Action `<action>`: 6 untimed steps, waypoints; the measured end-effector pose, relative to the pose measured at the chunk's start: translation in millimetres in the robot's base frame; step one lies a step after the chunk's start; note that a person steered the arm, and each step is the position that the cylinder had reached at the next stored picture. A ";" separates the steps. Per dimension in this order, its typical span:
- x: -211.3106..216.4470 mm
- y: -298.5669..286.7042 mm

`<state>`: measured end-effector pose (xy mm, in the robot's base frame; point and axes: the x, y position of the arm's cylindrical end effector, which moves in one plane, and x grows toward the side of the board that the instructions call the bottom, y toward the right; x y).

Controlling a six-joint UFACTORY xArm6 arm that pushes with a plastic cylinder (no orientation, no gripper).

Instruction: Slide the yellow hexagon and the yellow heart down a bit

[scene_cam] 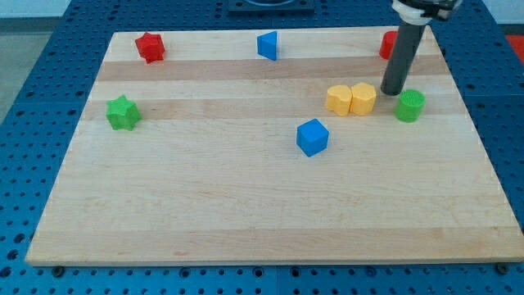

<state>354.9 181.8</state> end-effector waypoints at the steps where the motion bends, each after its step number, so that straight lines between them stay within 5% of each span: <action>1: 0.0 -9.0; 6: 55.4 -52.3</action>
